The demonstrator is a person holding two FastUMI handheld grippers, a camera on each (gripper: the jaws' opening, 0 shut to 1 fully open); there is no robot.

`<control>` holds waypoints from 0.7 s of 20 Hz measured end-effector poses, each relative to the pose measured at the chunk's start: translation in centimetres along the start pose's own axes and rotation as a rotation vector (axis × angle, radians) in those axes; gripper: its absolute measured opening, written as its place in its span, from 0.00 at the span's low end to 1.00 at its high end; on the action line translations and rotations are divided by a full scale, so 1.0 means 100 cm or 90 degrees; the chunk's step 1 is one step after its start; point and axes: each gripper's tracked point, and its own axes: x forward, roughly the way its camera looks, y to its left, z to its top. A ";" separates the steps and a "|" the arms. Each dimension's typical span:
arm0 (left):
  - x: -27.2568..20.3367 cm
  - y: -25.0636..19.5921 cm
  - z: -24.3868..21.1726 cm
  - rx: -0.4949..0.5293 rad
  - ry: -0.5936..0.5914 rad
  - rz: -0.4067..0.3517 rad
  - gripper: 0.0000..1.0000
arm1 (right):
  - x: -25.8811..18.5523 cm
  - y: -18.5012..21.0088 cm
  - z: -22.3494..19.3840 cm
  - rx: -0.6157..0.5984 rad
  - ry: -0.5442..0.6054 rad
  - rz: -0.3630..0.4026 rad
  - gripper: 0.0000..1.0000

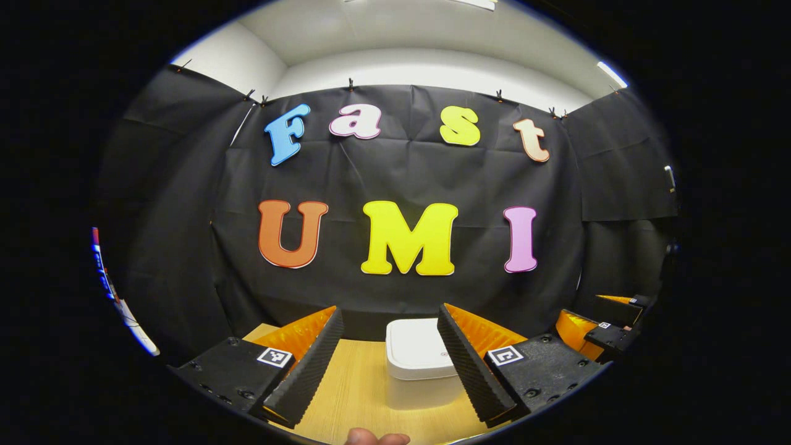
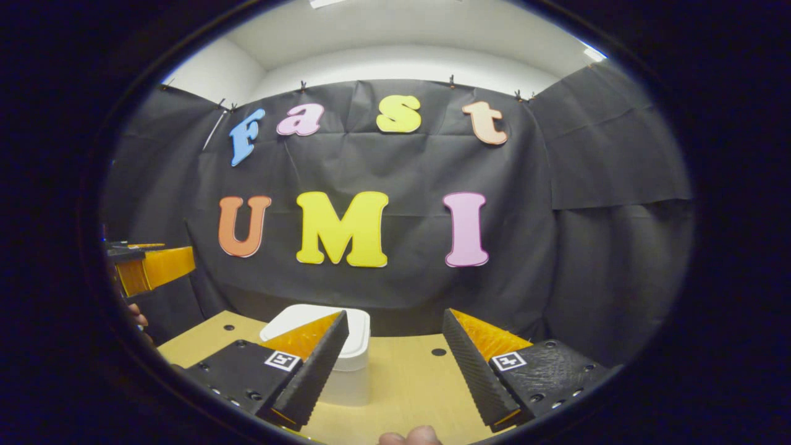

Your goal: Press the lid of the desktop garbage bin to open it, pick up the crumpled paper on the desktop and throw it into the bin, then pick up the pop can on the desktop and drop it into the bin, and finally close the garbage bin lid.

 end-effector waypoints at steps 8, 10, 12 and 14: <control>-0.005 0.002 -0.001 0.008 0.003 0.024 0.99 | 0.008 0.024 0.000 0.010 0.004 0.046 0.96; -0.006 0.004 -0.002 0.009 0.005 0.031 0.99 | 0.011 0.028 -0.001 0.011 0.007 0.056 0.96; -0.006 0.009 -0.002 0.008 0.005 0.040 0.99 | 0.016 0.032 -0.003 0.011 0.012 0.064 0.96; -0.007 0.012 -0.003 0.008 0.007 0.048 0.99 | 0.018 0.036 -0.004 0.011 0.014 0.069 0.96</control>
